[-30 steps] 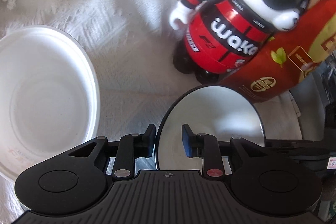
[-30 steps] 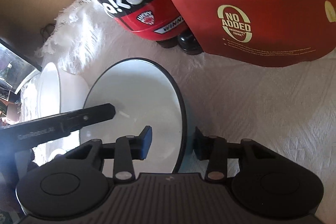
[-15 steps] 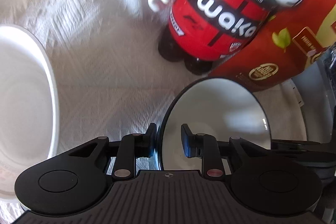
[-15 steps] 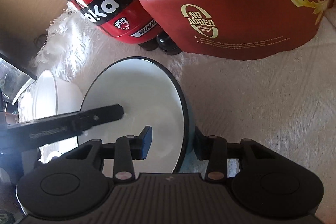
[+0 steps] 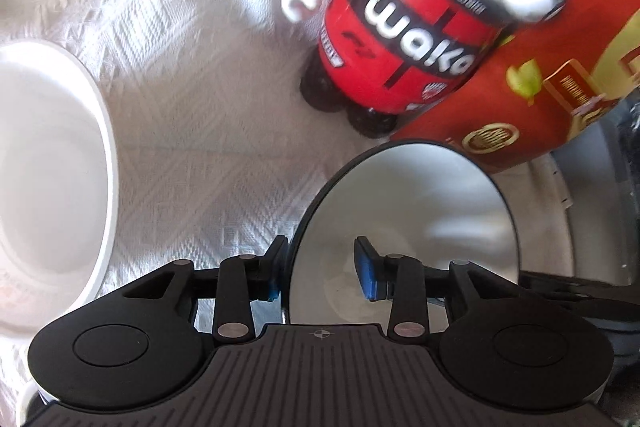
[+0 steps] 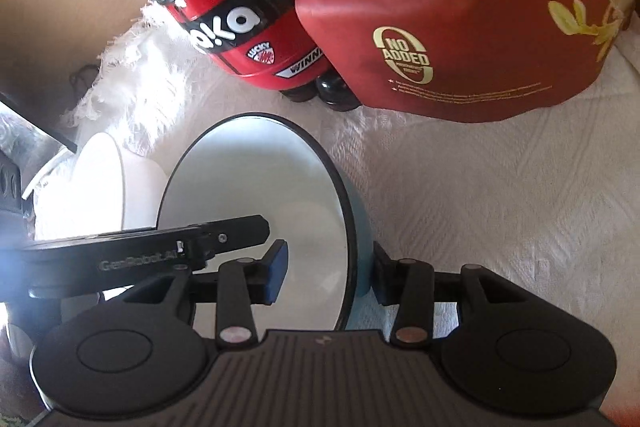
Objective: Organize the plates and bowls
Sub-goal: 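Carry the blue bowl onto the yellow-rimmed plate stack and open the left tool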
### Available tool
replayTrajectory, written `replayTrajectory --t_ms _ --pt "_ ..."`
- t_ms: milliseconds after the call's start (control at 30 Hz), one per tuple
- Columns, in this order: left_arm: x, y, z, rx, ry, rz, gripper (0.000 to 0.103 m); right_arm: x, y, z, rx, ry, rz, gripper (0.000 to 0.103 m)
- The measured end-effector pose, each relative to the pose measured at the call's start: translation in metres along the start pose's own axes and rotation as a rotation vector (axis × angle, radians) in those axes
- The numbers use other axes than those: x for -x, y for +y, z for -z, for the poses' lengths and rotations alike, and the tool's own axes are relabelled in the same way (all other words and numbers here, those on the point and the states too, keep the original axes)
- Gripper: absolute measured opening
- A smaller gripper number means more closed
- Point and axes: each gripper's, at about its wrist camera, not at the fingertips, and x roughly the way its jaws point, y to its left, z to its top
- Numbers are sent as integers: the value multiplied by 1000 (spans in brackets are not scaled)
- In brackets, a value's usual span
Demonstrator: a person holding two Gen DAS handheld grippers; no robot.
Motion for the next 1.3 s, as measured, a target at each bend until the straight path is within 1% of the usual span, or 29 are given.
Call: replayTrajectory --t_ms 133,333,433,500,667,767,933,1033,1067,1167,1233,1300 --pt "23 -7 3 -6 -25 -7 39 11 -2 0 -45 -8 -42 43" --pt "67 -23 18 -30 -60 22 39 49 7 5 -8 -56 -96 43" --pt "84 -33 31 -48 -53 30 39 70 8 13 4 -65 -111 43" --pt "89 -41 43 -61 -43 33 39 81 6 20 4 -55 -115 43" --pt "87 -45 78 -78 10 52 39 98 -3 47 12 -7 -122 44" --pt "83 -45 100 -79 43 49 39 100 -9 67 20 30 -109 44" --pt "76 -43 124 -76 71 15 38 87 -18 92 32 77 -89 44" --pt "70 -39 130 -64 79 13 36 72 -25 99 22 104 -83 44" --pt "71 -37 132 -52 73 30 36 69 -25 101 22 111 -73 44" --pt "73 -33 134 -38 61 31 35 64 -26 106 57 93 -30 43" --pt "73 -33 134 -29 62 29 32 65 -27 105 60 85 -44 43" --pt "75 -35 134 -33 61 25 32 64 -28 105 57 82 -45 43"
